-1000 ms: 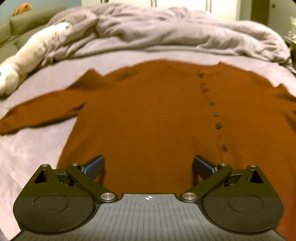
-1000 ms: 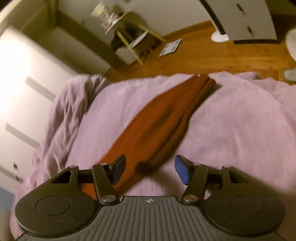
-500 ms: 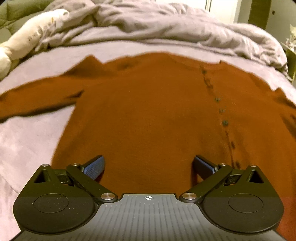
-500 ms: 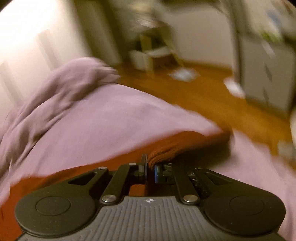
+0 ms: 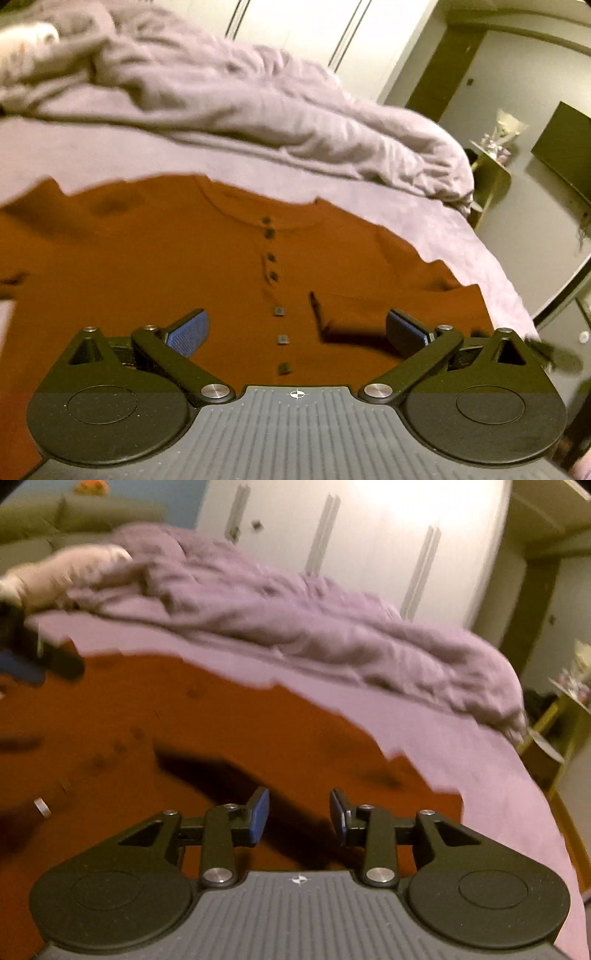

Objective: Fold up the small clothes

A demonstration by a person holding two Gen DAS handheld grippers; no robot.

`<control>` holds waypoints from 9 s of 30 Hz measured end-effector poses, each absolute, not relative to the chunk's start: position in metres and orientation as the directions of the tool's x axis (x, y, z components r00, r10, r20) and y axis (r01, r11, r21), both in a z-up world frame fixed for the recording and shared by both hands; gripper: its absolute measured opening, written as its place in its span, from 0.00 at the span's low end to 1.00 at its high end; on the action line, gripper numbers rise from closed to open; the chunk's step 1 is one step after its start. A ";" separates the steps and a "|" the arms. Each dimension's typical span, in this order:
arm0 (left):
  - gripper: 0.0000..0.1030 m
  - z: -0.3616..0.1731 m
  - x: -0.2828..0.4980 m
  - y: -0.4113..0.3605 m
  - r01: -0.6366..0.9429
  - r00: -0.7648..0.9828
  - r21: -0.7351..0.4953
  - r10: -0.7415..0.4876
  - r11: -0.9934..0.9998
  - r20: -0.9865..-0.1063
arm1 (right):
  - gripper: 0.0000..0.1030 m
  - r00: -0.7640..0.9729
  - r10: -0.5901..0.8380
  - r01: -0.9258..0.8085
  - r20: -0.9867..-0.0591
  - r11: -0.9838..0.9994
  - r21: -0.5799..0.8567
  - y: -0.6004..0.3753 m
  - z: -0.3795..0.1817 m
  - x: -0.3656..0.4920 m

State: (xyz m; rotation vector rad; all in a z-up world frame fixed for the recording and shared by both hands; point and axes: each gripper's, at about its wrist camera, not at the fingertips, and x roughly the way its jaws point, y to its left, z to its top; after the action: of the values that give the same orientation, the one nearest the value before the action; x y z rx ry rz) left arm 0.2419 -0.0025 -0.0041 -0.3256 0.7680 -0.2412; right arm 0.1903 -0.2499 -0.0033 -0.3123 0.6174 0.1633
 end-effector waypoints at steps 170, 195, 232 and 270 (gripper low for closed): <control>0.72 -0.061 0.218 0.138 -0.189 0.718 -0.194 0.001 0.963 -0.696 | 0.35 0.548 0.412 -0.160 -0.728 0.906 0.392 -0.143 -0.035 0.297; 0.81 -0.058 0.247 0.121 -0.223 0.698 -0.135 0.062 0.965 -0.714 | 0.41 0.649 0.202 0.023 -0.733 0.958 0.284 -0.267 -0.040 0.286; 0.92 -0.013 0.250 0.108 -0.235 0.773 -0.061 0.149 0.970 -0.617 | 0.21 0.796 -0.074 0.007 -0.600 0.993 -0.114 -0.244 -0.018 0.293; 0.94 -0.039 0.124 0.109 -0.057 0.594 -0.037 0.004 0.998 -0.804 | 0.62 0.642 0.091 -0.011 -0.761 0.994 0.109 -0.276 -0.012 0.131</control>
State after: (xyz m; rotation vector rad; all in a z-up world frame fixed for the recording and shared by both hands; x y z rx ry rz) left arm 0.1242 0.1086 -0.0390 -0.0604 0.9341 0.0353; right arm 0.1311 -0.2763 -0.0121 0.0976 0.8720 0.0582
